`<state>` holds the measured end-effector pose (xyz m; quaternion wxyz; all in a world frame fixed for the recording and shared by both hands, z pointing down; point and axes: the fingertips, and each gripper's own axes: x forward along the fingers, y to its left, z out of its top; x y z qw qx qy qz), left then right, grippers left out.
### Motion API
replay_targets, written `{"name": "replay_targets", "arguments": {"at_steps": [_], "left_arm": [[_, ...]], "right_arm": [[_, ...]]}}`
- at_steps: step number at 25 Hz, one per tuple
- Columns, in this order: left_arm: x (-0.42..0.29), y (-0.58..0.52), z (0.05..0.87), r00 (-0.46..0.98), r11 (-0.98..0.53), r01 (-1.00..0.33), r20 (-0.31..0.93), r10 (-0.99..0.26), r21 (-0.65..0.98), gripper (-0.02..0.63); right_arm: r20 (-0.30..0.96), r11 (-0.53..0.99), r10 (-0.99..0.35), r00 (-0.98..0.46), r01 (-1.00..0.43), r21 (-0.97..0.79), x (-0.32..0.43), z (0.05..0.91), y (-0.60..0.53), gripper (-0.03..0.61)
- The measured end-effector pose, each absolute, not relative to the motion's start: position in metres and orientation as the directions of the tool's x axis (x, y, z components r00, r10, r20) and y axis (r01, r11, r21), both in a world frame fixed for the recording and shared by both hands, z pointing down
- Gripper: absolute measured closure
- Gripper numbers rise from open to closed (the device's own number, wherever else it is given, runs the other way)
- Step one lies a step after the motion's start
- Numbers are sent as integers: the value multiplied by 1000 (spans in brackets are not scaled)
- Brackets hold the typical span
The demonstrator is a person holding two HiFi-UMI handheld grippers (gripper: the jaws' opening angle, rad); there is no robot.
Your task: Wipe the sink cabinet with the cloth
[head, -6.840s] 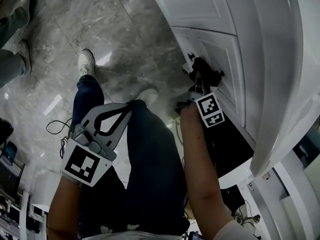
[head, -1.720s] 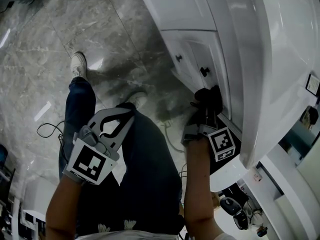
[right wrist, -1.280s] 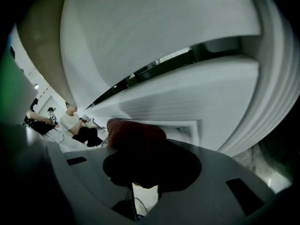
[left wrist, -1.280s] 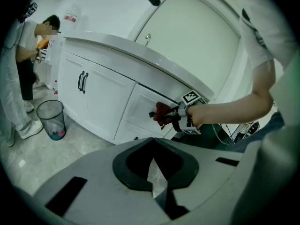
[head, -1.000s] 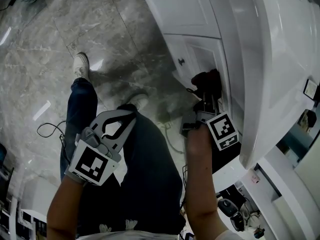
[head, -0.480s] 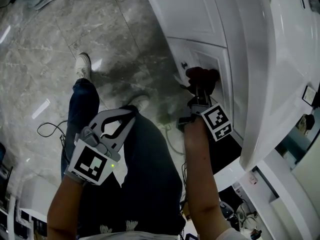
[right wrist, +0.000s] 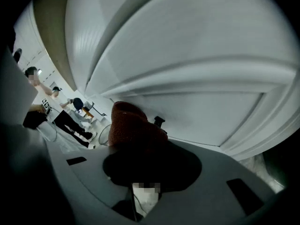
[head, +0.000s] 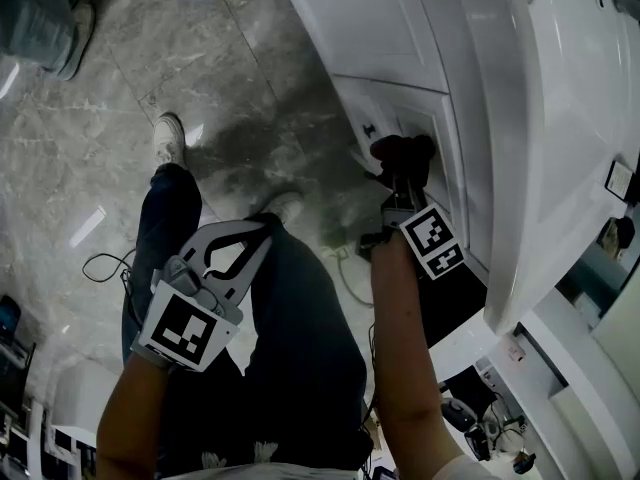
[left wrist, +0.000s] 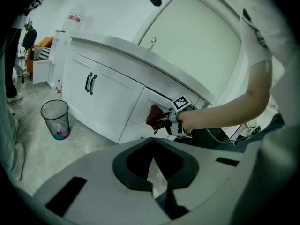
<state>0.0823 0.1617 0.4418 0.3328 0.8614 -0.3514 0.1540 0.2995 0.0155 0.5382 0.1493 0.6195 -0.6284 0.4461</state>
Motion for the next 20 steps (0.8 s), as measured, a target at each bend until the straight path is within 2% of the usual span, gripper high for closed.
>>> {"name": "replay_targets", "arguments": {"at_steps": [7, 17, 20], "left_arm": [[76, 153, 427, 740, -606, -665, 494, -456, 436, 603], [80, 145, 407, 790, -682, -589, 488, -371, 434, 603], [81, 144, 402, 797, -708, -565, 501, -337, 423, 603]], "right_arm": [[654, -205, -751, -90, -910, -361, 325, 491, 20, 482], [612, -342, -788, 61, -870, -354, 372, 458, 66, 482], [590, -347, -804, 68, -860, -374, 381, 446, 79, 482]]}}
